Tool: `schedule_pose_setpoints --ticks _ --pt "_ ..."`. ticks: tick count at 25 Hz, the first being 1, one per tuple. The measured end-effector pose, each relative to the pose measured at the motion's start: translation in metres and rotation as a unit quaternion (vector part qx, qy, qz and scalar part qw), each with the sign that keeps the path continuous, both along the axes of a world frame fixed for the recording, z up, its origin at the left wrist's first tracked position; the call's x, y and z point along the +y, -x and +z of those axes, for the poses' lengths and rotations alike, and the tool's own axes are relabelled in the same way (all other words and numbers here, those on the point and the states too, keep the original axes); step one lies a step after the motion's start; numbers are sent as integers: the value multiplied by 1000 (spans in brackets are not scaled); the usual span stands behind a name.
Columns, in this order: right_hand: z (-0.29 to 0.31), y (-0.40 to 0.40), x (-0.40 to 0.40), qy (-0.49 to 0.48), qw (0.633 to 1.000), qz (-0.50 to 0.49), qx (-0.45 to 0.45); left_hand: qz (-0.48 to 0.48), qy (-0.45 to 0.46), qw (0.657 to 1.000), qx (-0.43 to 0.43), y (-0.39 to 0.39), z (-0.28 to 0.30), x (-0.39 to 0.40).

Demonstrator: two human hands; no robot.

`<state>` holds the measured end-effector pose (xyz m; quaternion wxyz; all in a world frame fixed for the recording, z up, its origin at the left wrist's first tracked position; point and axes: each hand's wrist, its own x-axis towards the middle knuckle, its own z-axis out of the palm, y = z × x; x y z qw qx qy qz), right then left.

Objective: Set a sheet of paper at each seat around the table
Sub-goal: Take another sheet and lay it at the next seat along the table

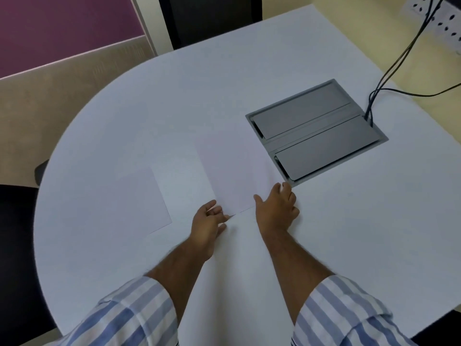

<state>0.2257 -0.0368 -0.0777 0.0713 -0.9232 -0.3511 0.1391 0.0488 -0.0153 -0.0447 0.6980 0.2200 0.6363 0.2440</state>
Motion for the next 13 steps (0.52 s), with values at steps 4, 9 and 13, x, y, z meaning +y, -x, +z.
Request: schedule_pose_setpoints --ticks 4,9,13 --pt "1 4 1 -47 998 -32 37 67 14 996 -53 -12 4 2" --pt "3 6 8 -191 963 -102 160 39 38 998 26 -29 10 10" --pt "17 2 15 -315 898 -167 258 54 2 996 71 -32 17 12"
